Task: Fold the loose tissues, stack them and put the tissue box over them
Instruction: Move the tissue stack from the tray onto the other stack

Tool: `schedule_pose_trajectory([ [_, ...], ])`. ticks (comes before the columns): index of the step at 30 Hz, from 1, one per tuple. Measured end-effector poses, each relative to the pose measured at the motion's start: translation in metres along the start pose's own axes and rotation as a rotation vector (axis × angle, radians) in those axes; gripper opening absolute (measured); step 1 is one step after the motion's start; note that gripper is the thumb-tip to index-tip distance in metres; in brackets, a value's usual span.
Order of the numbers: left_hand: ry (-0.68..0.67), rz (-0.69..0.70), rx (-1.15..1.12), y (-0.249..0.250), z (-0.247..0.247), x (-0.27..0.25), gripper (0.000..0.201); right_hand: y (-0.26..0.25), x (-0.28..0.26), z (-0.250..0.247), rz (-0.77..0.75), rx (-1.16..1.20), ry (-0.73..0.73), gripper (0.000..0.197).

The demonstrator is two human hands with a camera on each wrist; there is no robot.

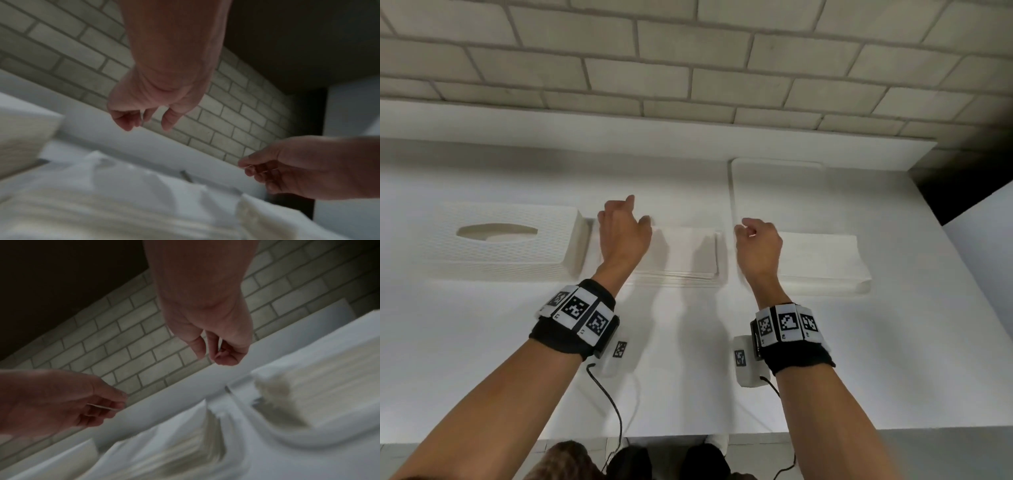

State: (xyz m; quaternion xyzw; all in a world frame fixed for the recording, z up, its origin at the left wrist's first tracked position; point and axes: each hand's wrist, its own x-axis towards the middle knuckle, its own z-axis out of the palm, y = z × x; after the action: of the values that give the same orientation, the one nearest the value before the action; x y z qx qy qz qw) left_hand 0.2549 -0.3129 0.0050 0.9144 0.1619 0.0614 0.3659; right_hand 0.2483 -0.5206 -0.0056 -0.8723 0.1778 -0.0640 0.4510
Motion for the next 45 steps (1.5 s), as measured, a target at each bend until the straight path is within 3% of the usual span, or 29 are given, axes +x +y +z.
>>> schedule_pose_trajectory([
  [3, -0.127, 0.057, -0.260, 0.052, 0.017, -0.014, 0.039, 0.008, 0.014, -0.052, -0.061, 0.034, 0.142, 0.023],
  [7, -0.320, 0.019, -0.382, 0.111, 0.054, -0.042, 0.034, 0.051, 0.037, -0.120, 0.036, -0.020, 0.256, 0.023],
  [12, -0.426, -0.104, -0.319, 0.138, 0.103, -0.065, 0.040, 0.098, 0.054, -0.165, 0.238, -0.085, 0.182, 0.038],
  [16, -0.402, -0.221, -0.268, 0.141, 0.128, -0.070, 0.028, 0.114, 0.068, -0.166, 0.219, -0.129, 0.053, 0.050],
  [18, -0.390, -0.285, -0.250, 0.141, 0.135, -0.071, 0.009, 0.119, 0.073, -0.162, 0.207, -0.177, 0.012, 0.052],
  [22, -0.357, -0.348, -0.248, 0.144, 0.146, -0.070, 0.044, 0.126, 0.080, -0.157, 0.233, -0.218, -0.023, 0.053],
  [29, -0.311, -0.424, -0.291, 0.149, 0.151, -0.065, 0.039, 0.130, 0.080, -0.154, 0.233, -0.189, -0.019, 0.051],
  [31, -0.325, -0.503, -0.365, 0.156, 0.145, -0.065, 0.016, 0.130, 0.081, -0.154, 0.234, -0.192, -0.022, 0.051],
  [32, -0.356, -0.530, -0.401, 0.156, 0.145, -0.064, 0.018, 0.130, 0.081, -0.154, 0.235, -0.193, -0.025, 0.051],
  [34, -0.426, -0.573, -0.405, 0.159, 0.144, -0.065, 0.042, 0.131, 0.082, -0.154, 0.239, -0.194, -0.029, 0.051],
  [39, -0.395, -0.534, -0.301, 0.161, 0.145, -0.069, 0.040, 0.131, 0.082, -0.154, 0.249, -0.185, -0.027, 0.051],
  [45, -0.427, -0.472, -0.456, 0.170, 0.140, -0.072, 0.034, 0.132, 0.083, -0.154, 0.258, -0.194, -0.031, 0.050],
])
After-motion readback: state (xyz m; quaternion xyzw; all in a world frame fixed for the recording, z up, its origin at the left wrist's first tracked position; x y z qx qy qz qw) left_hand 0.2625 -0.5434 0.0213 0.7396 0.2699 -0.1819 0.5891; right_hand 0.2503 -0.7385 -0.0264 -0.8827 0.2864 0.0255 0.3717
